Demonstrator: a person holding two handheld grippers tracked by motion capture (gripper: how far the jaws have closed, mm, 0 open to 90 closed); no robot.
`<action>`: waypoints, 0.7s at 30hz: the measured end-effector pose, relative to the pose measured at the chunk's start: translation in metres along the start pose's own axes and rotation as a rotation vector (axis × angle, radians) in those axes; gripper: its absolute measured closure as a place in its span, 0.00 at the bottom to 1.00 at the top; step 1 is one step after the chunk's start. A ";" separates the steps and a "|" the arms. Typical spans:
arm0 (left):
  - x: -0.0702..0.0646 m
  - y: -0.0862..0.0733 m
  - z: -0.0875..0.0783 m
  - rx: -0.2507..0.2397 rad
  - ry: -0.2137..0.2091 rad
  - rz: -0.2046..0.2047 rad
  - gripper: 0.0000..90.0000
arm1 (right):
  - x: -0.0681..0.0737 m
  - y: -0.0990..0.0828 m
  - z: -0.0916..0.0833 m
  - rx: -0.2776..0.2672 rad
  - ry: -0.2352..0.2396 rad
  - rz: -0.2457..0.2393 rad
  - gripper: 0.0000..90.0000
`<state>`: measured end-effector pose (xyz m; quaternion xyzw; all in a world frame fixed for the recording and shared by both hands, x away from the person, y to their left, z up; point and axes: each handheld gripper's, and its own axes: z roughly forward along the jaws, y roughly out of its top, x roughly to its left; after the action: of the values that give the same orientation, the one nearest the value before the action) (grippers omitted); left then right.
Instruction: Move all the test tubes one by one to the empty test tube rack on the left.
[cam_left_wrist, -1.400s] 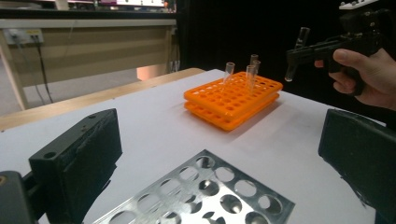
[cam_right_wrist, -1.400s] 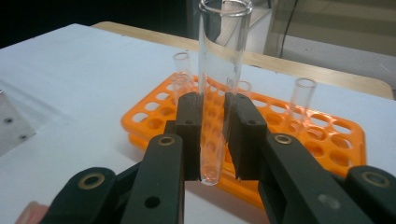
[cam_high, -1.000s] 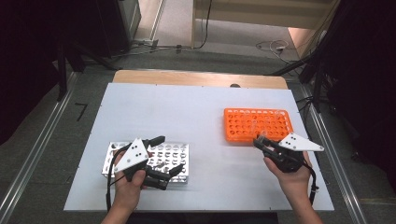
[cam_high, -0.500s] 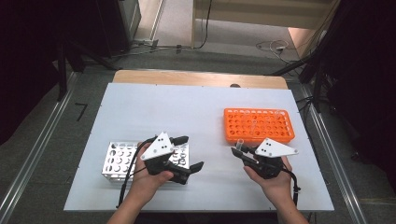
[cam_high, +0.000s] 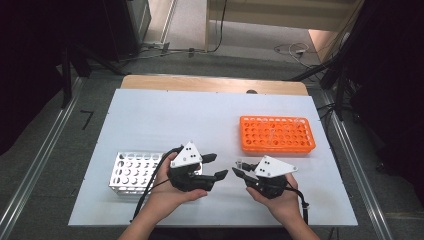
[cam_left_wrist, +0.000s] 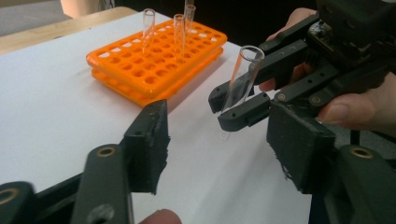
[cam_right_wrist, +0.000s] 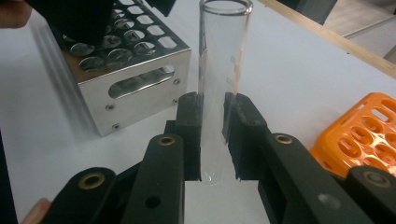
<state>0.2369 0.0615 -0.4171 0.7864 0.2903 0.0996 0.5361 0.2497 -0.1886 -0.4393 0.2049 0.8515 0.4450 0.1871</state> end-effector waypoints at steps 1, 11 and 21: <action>0.000 0.000 0.000 0.008 -0.007 0.002 0.50 | 0.001 0.000 0.001 0.003 0.002 -0.007 0.82; -0.006 -0.002 0.007 0.035 -0.033 0.049 0.61 | 0.017 0.002 0.014 0.038 0.019 -0.091 0.82; -0.008 -0.008 0.015 0.060 -0.025 0.055 0.70 | 0.022 0.001 0.020 0.050 0.025 -0.124 0.82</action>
<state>0.2342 0.0476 -0.4292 0.8111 0.2644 0.0957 0.5129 0.2411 -0.1628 -0.4519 0.1508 0.8757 0.4136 0.1985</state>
